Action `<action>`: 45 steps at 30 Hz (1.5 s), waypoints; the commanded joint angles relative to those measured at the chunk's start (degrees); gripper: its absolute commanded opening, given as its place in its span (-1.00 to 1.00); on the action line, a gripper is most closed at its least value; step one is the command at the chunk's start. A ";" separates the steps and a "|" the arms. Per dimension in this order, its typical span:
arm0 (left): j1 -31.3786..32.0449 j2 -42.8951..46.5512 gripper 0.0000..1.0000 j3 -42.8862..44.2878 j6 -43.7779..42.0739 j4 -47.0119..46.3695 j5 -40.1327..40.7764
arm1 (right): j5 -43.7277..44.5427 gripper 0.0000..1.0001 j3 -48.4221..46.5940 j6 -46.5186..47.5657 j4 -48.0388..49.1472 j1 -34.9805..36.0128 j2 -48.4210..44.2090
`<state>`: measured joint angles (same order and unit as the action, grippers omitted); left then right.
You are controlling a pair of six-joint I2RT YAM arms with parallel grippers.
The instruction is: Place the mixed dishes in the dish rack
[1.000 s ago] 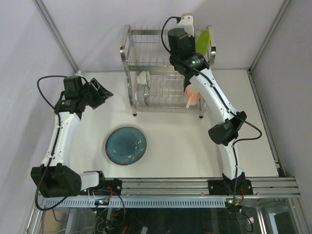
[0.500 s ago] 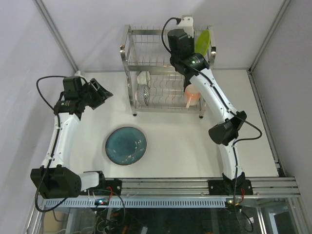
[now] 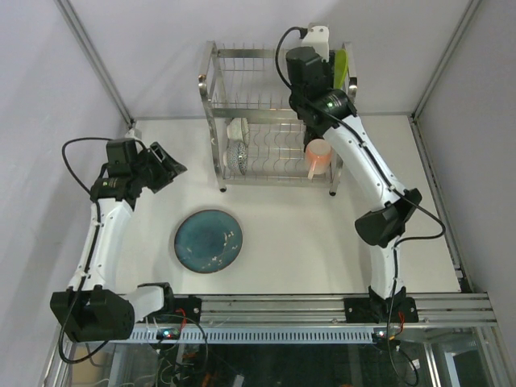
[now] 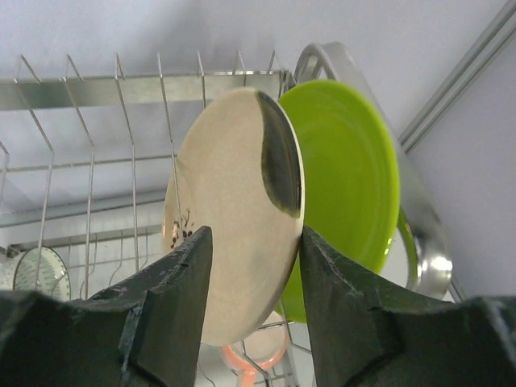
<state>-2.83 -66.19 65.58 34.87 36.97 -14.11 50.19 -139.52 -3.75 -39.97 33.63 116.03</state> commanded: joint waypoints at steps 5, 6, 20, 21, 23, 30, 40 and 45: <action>-0.28 5.91 0.22 -6.92 -2.54 1.09 2.31 | -1.10 -0.04 1.91 3.04 8.51 1.51 -6.82; -0.33 6.34 0.22 -7.70 -2.72 1.49 2.62 | -1.28 -0.03 1.96 3.26 9.01 1.60 -7.17; -0.14 12.87 0.18 -15.18 -2.13 7.26 7.64 | -9.66 -0.01 12.66 -3.06 3.76 5.15 -20.99; -0.11 12.82 0.18 -15.36 -2.10 7.59 7.69 | -11.06 -0.01 15.07 -5.16 2.44 5.78 -23.07; -0.11 12.61 0.17 -15.64 -2.27 8.44 8.05 | -16.09 0.02 21.83 -10.36 -1.18 6.90 -28.13; 0.27 10.30 0.12 -17.00 -4.52 9.82 8.47 | -36.69 0.03 58.35 -28.86 1.28 9.54 -48.46; 1.30 7.37 0.04 -17.66 -5.81 13.60 10.97 | -59.38 0.04 85.58 -41.79 18.09 14.35 -50.69; 1.88 3.62 -0.07 -17.16 -7.11 15.87 12.38 | -67.60 0.05 91.92 -45.94 31.62 14.36 -44.18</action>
<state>-1.58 -60.10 48.49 30.15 50.83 -3.90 -7.62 -49.65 -43.81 -25.23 47.77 68.31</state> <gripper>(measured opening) 0.494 0.524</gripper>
